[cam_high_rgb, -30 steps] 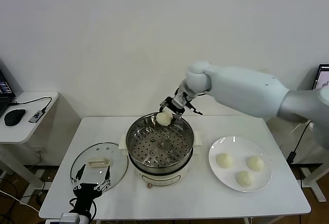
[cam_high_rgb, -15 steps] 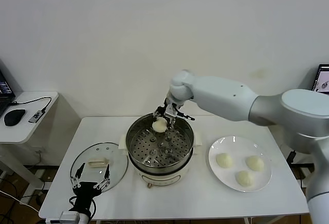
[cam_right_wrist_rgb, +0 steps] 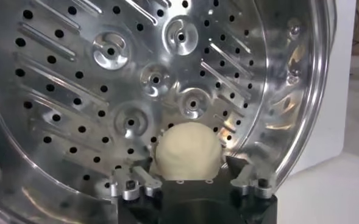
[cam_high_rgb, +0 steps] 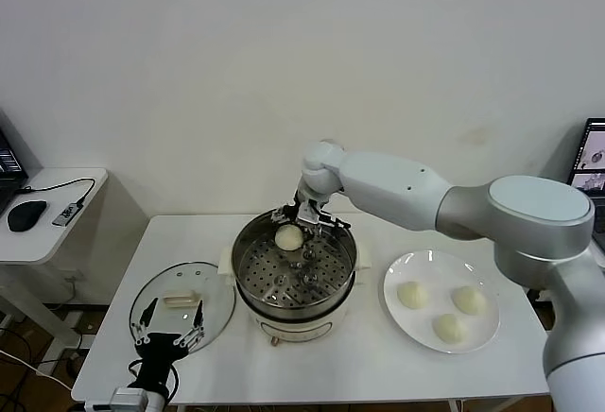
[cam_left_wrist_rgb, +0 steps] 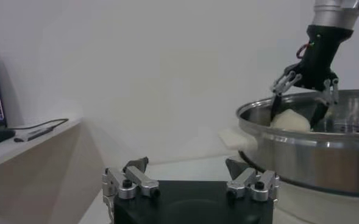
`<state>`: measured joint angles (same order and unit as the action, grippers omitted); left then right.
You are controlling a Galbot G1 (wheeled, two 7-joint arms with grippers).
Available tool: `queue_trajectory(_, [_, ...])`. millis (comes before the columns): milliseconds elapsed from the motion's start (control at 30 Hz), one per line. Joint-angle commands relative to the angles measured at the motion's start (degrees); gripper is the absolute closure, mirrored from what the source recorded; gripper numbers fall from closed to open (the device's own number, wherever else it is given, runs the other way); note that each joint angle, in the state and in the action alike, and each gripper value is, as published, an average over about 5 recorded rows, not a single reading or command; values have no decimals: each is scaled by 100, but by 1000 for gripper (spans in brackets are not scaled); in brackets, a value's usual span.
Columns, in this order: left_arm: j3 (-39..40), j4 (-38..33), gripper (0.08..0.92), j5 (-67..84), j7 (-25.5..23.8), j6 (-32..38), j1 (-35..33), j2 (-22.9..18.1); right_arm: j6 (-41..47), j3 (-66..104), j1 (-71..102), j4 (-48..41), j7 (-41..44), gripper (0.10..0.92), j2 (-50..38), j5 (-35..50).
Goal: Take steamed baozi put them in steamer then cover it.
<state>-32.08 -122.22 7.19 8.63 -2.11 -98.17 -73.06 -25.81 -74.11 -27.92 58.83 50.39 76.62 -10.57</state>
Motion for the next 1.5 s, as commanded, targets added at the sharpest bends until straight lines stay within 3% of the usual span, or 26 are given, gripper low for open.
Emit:
queue_trajectory(33, [1,-47,177,0,-3,-6,0,17,1862,-347,-1251,1520,594,203,-942,1764])
queue_trajectory(367, [27,-119,177,43,-16,-69,103,176,4440,-1050,-2422,3777,969,203,-3501,2861])
queue_trajectory(667, [59,-103,177,52,-17,-90,169,262,5046,-814,-1487,4284,650,203,-5126,2262])
queue_trajectory(1100, [8,-25,177,0,-24,-108,162,221,4699,682,1091,3695,554,203,-5275,1400])
queue_trajectory(1500, [-58,19,177,-36,-29,-105,130,184,4531,1519,2233,2758,402,203,-4576,850])
